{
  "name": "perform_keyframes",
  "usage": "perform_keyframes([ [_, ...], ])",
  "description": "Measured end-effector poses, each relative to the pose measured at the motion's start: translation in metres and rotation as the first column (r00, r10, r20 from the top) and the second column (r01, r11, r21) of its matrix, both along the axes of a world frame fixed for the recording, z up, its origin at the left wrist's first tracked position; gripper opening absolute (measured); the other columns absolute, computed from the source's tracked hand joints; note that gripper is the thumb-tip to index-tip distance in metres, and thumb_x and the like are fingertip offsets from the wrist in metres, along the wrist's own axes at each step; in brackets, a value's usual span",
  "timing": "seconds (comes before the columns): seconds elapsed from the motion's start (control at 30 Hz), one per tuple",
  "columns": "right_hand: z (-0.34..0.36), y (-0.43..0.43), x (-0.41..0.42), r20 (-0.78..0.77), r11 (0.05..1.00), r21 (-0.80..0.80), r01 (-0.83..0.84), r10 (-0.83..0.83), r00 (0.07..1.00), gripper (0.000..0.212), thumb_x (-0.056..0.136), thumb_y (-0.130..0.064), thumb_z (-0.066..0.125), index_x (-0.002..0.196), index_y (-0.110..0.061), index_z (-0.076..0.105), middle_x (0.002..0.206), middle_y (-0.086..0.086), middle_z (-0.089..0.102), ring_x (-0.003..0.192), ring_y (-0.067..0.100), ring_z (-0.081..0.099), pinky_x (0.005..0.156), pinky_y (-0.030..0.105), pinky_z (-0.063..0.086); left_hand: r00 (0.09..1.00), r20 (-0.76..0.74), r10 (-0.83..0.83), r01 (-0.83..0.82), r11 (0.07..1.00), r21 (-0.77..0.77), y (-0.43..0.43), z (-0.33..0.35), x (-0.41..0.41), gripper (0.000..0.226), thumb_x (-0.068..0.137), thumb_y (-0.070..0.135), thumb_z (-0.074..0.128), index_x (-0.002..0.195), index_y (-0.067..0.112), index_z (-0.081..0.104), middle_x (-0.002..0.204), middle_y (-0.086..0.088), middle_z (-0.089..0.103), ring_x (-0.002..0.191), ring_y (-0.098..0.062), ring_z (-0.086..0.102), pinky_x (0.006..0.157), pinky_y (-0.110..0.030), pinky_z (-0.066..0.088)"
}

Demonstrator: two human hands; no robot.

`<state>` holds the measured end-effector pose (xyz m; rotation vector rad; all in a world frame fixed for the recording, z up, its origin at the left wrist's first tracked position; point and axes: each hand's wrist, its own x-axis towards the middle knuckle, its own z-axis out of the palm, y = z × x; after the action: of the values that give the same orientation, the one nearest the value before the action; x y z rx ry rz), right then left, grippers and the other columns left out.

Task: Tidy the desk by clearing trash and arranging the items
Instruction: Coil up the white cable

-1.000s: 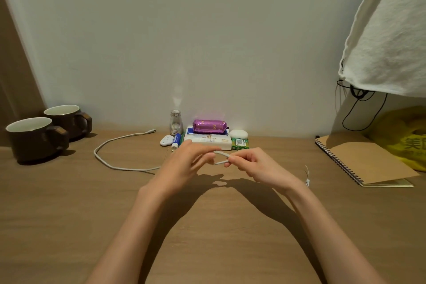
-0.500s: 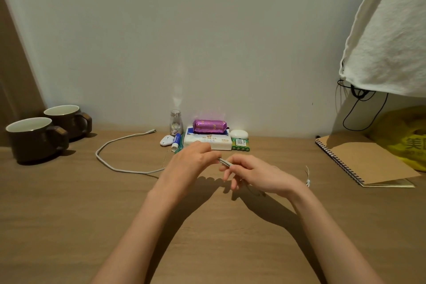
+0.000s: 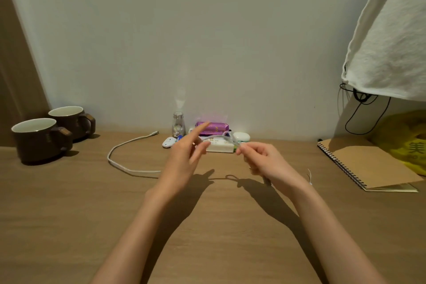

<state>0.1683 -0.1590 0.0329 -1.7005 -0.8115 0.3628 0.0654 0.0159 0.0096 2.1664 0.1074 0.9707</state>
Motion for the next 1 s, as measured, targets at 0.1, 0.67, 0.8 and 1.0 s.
perform_keyframes([
  [0.1, 0.006, -0.003, 0.009, -0.405, 0.945, 0.318, 0.073, 0.066, 0.912, 0.019, 0.096, -0.016, 0.052, 0.086, -0.006, 0.063, 0.054, -0.004, 0.041, 0.04, 0.003, 0.031, 0.038, 0.013, 0.03, 0.987, 0.089, 0.132, -0.113, 0.975, -0.191, -0.002, 0.005, -0.001, 0.012, 0.092, 0.023, 0.057, 0.099, 0.028, 0.066, 0.071, 0.008, 0.065, 0.057, -0.001, 0.051, 0.056, -0.017, 0.04],
  [0.67, -0.007, 0.008, -0.013, -0.163, 0.988, 0.124, 0.094, -0.074, 0.984, 0.016, 0.088, -0.024, 0.064, 0.09, -0.015, 0.076, 0.078, 0.011, 0.072, 0.073, 0.018, 0.068, 0.074, 0.032, 0.057, 0.989, -0.145, 0.0, 0.021, 0.988, 0.15, -0.029, -0.001, -0.002, 0.017, 0.085, 0.025, 0.066, 0.1, 0.023, 0.072, 0.084, 0.012, 0.069, 0.076, 0.001, 0.061, 0.067, -0.013, 0.049],
  [0.8, -0.008, 0.008, -0.014, -0.057, 0.997, 0.043, 0.071, -0.069, 0.996, 0.015, 0.088, -0.026, 0.065, 0.084, -0.018, 0.077, 0.081, 0.011, 0.074, 0.079, 0.026, 0.07, 0.073, 0.032, 0.057, 0.986, -0.168, -0.015, 0.046, 0.981, 0.186, -0.029, 0.0, -0.002, 0.019, 0.085, 0.025, 0.066, 0.103, 0.024, 0.072, 0.08, 0.013, 0.066, 0.072, -0.001, 0.058, 0.065, -0.017, 0.05],
  [1.0, -0.01, 0.01, -0.016, 0.057, 0.997, 0.04, 0.062, -0.064, 0.996, 0.012, 0.089, -0.025, 0.064, 0.087, -0.023, 0.076, 0.079, 0.007, 0.072, 0.072, 0.01, 0.063, 0.07, 0.026, 0.054, 0.981, -0.193, -0.019, 0.049, 0.987, 0.151, -0.029, 0.002, -0.003, 0.02, 0.085, 0.029, 0.065, 0.104, 0.026, 0.072, 0.083, 0.011, 0.07, 0.072, -0.001, 0.061, 0.064, -0.014, 0.05],
])
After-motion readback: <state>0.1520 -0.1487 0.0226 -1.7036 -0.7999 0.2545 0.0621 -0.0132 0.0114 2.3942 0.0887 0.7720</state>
